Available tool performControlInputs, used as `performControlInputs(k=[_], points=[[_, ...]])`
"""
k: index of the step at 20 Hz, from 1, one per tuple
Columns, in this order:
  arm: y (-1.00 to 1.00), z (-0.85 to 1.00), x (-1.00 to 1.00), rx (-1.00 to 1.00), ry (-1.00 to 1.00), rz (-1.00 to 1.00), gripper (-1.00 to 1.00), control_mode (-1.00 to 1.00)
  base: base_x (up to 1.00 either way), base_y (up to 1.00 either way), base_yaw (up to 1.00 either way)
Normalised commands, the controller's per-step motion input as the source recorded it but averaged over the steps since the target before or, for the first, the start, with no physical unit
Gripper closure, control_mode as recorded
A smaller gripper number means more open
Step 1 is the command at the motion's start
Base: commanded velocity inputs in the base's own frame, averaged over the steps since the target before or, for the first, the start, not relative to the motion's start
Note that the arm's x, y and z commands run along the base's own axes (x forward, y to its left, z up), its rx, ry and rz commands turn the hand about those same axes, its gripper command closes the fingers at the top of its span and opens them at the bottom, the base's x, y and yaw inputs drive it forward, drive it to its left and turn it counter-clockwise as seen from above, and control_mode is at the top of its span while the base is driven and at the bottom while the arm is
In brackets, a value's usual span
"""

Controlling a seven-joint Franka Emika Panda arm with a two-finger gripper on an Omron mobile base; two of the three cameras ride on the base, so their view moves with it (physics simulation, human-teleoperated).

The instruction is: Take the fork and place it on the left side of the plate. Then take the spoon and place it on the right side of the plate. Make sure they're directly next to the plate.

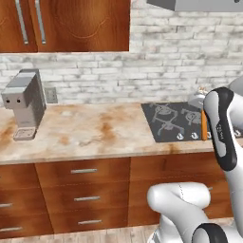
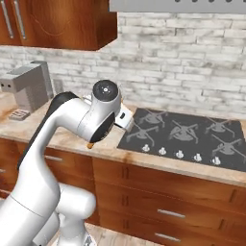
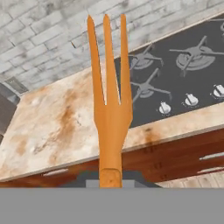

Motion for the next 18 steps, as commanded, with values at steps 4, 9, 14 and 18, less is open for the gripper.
performControlInputs(k=[4, 9, 14, 18], points=[[0.0, 0.0, 0.0, 0.0, 0.0, 0.0, 1.0, 1.0, 0.49, -1.0, 0.0], [0.0, 0.0, 0.0, 0.0, 0.0, 0.0, 1.0, 1.0, 0.14, -1.0, 0.01], [0.0, 0.0, 0.0, 0.0, 0.0, 0.0, 1.0, 1.0, -0.01, -1.0, 0.02], [0.0, 0.0, 0.0, 0.0, 0.0, 0.0, 1.0, 1.0, 0.0, -1.0, 0.01]])
